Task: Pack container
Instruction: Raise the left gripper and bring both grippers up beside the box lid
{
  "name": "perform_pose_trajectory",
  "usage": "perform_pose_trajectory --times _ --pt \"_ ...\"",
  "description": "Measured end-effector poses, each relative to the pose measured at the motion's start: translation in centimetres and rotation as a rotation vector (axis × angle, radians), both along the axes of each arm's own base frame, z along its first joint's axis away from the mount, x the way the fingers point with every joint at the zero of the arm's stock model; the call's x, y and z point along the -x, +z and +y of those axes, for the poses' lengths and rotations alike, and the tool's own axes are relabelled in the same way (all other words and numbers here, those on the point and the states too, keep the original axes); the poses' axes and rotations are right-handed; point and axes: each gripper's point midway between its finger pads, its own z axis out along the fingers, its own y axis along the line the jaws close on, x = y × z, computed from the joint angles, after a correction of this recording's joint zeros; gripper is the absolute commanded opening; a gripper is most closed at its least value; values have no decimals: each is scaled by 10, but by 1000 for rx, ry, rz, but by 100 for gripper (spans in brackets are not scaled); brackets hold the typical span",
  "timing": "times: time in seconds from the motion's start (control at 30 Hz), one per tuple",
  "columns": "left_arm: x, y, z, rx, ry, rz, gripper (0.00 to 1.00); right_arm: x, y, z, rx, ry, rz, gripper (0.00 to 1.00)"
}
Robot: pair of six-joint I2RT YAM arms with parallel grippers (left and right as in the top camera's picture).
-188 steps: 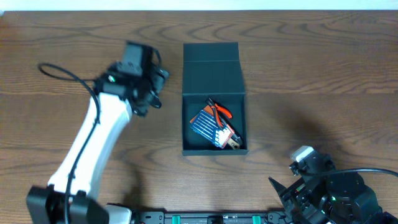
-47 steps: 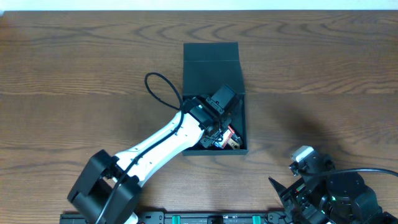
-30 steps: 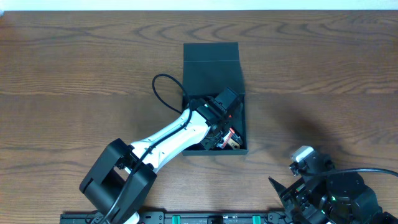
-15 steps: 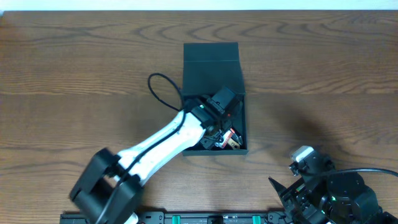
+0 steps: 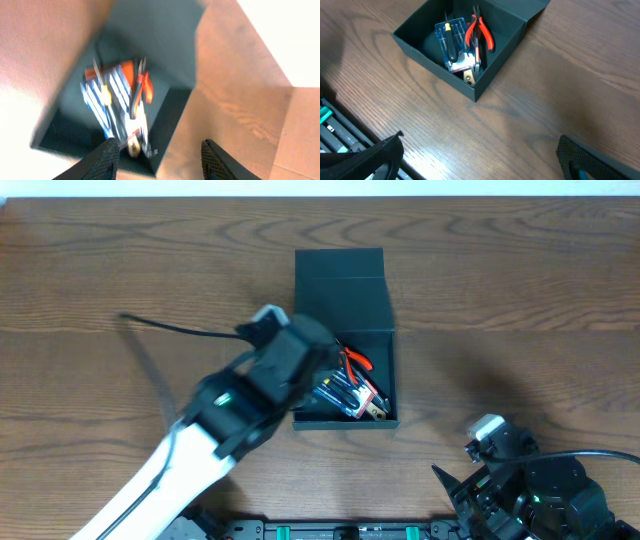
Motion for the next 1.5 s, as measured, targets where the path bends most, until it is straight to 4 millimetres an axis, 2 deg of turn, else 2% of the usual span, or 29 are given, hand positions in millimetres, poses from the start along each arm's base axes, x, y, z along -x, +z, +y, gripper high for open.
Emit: perform_pose_trajectory --times 0.03,0.17,0.27,0.43,0.6,0.77,0.97,1.1,1.2,1.33,1.43,1.5 --pt "0 11 7 -13 -7 -45 99 0 0 0 0 0 0 99" --pt "8 49 31 -43 -32 -200 99 0 0 0 1 0 0 99" --pt "13 67 45 -86 -49 -287 99 0 0 0 0 0 0 99" --pt "16 81 60 -217 -106 -387 99 0 0 0 0 0 0 99" --pt "20 81 70 -322 -154 -414 99 0 0 0 0 0 0 99" --pt "19 77 71 -368 -180 -406 99 -2 2 1 -8 0 -10 99" --pt "18 67 69 -396 -201 -373 99 -8 19 16 -106 16 -48 99" --pt "22 60 73 -422 -215 -344 99 -16 40 28 -195 25 -109 99" --pt "22 61 72 -420 -215 -350 99 -29 58 38 -262 12 -155 99" --pt "20 62 75 -405 -188 -343 100 -50 55 48 -256 -46 -72 99" --pt "12 73 84 -377 -127 -342 98 -77 58 51 -197 -122 20 99" --pt "3 83 93 -351 -80 -347 97 -98 68 48 -167 -173 46 99"
